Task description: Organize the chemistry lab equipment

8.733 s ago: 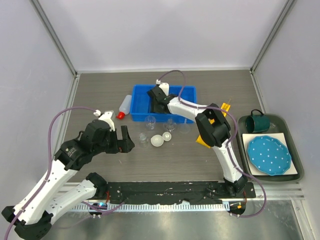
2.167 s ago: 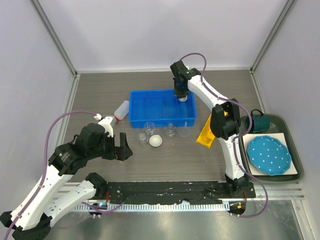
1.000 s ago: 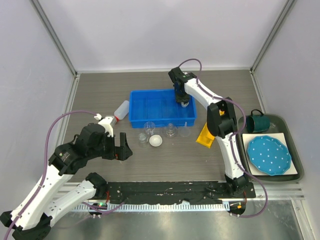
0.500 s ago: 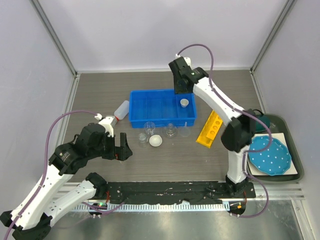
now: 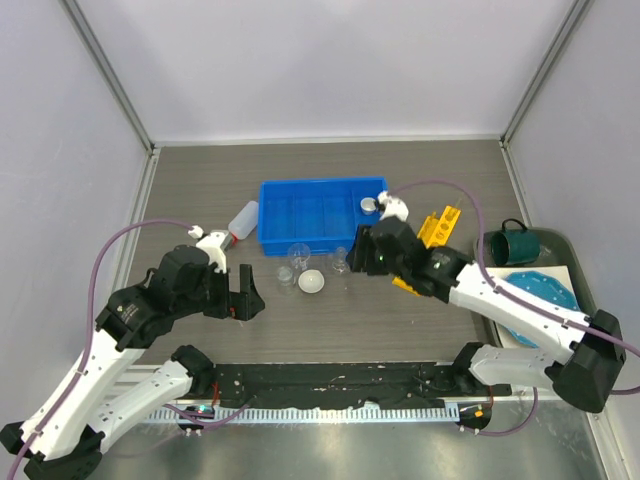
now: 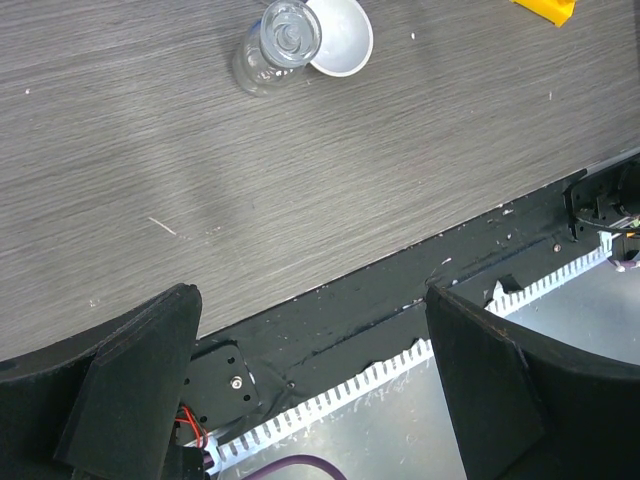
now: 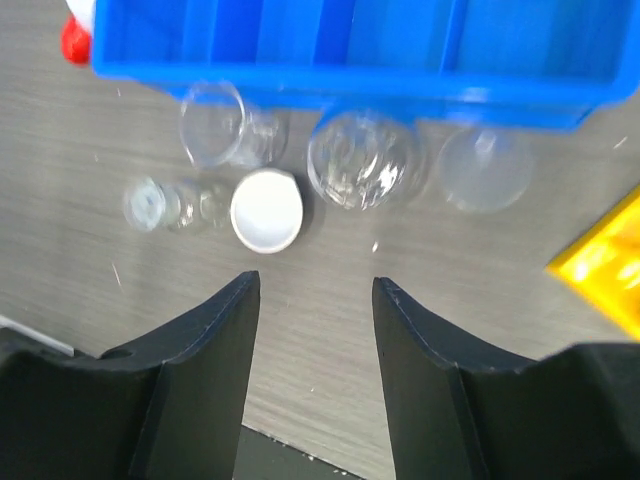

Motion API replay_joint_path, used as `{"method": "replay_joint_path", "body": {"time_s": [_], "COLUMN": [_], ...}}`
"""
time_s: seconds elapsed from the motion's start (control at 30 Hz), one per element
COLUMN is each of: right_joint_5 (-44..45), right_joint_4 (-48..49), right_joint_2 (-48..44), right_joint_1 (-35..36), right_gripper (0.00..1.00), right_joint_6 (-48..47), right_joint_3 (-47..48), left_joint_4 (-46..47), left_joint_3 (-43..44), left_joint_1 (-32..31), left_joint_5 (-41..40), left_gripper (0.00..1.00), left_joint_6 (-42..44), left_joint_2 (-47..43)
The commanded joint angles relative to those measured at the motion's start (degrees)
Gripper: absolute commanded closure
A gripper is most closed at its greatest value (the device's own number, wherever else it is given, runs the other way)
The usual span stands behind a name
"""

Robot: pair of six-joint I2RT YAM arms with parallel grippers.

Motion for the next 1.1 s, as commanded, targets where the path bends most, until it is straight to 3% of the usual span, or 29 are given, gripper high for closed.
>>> {"method": "replay_joint_path", "body": {"time_s": [0.0, 0.27, 0.57, 1.07], "right_joint_5": [-0.4, 7.0, 13.1, 14.5], "right_joint_4": [13.7, 33.8, 53.2, 62.1], "right_joint_2": [-2.7, 4.3, 12.9, 25.1], "right_joint_1": [6.4, 13.4, 14.9, 15.0], "right_gripper": [0.46, 0.45, 0.44, 0.44], "right_joint_6": [13.4, 27.0, 34.7, 37.7], "right_joint_3": [-11.6, -23.5, -30.8, -27.9], "left_joint_4": [1.6, 1.1, -0.2, -0.6], "left_joint_3": [1.3, 0.8, 0.6, -0.5], "left_joint_1": [0.3, 0.3, 0.3, 0.3], "left_joint_5": [0.0, -0.3, -0.6, -1.3], "left_gripper": [0.0, 0.0, 0.0, 0.0], "left_joint_6": [0.1, -1.0, -1.3, -1.4], "left_joint_2": [-0.5, -1.3, -2.6, -3.4]}}
